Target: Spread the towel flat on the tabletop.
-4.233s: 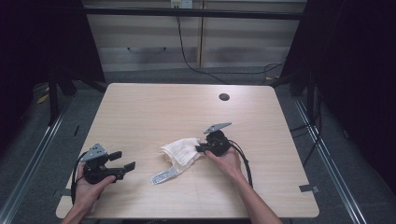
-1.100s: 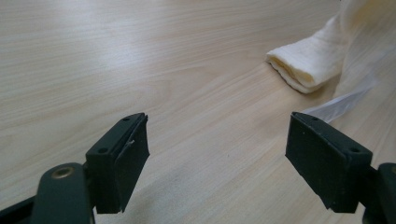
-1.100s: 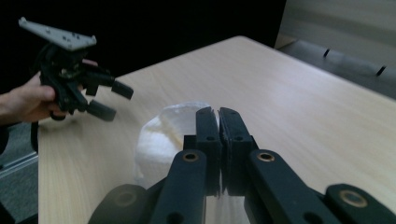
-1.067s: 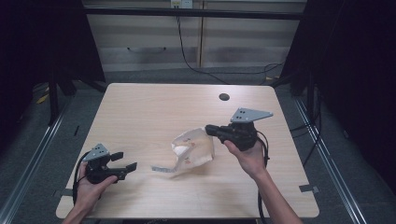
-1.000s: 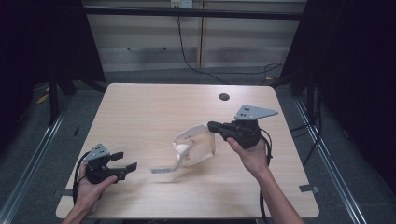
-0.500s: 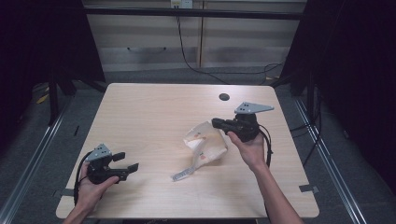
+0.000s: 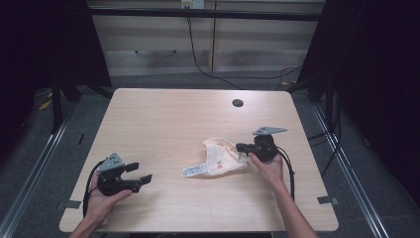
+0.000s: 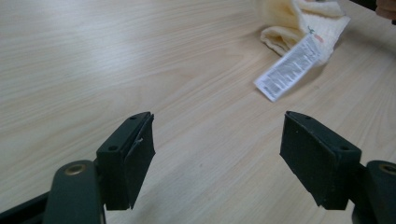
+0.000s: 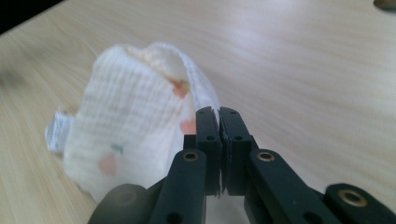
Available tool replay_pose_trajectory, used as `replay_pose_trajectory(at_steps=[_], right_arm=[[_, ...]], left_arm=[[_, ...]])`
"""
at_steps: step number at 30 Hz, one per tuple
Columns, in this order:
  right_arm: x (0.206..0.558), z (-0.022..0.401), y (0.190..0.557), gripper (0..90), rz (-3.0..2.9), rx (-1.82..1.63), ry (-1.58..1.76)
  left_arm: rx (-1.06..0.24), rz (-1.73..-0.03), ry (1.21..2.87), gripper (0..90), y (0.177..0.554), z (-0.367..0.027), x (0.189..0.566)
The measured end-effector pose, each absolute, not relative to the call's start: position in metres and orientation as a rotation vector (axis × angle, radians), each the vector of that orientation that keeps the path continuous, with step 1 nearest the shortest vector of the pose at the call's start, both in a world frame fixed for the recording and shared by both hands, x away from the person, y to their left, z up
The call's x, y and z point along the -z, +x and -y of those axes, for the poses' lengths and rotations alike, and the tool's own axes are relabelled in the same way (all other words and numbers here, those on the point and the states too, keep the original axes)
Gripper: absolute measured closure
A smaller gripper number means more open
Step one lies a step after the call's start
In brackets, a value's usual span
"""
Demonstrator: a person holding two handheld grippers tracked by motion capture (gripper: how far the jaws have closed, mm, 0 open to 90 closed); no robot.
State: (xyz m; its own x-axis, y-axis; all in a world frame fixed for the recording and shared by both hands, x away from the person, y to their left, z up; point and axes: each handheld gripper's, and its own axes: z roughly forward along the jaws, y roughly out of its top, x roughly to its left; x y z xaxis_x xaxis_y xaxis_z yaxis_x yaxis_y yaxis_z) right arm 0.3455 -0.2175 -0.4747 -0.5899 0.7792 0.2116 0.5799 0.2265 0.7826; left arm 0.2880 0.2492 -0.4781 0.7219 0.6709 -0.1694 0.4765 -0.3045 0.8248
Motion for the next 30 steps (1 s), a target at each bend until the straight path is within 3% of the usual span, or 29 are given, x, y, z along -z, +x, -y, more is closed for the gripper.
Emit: replay_pose_trajectory(at_steps=[4,14,16,18,20,30], right_arm=[[0.492,0.220,0.336,87.5,-2.327,-1.243,1.296],[0.495,0.215,0.311,87.6,-2.378,-1.194,1.304],[0.494,0.213,0.305,87.6,-2.374,-1.182,1.303],[0.495,0.212,0.297,87.6,-2.378,-1.188,1.312],[0.495,0.211,0.295,87.6,-2.376,-1.197,1.302],[0.497,0.211,0.294,87.6,-2.363,-1.216,1.304]], left_arm=[[-0.250,-0.856,1.981,25.5,0.287,-0.241,0.477],[-0.224,-0.831,1.984,28.5,0.288,-0.225,0.473],[-0.209,-0.806,1.992,29.4,0.288,-0.213,0.470],[-0.200,-0.766,2.005,38.6,0.289,-0.200,0.467],[-0.172,-0.734,1.991,41.1,0.293,-0.179,0.466],[-0.055,-0.696,2.007,41.0,0.314,-0.127,0.479]])
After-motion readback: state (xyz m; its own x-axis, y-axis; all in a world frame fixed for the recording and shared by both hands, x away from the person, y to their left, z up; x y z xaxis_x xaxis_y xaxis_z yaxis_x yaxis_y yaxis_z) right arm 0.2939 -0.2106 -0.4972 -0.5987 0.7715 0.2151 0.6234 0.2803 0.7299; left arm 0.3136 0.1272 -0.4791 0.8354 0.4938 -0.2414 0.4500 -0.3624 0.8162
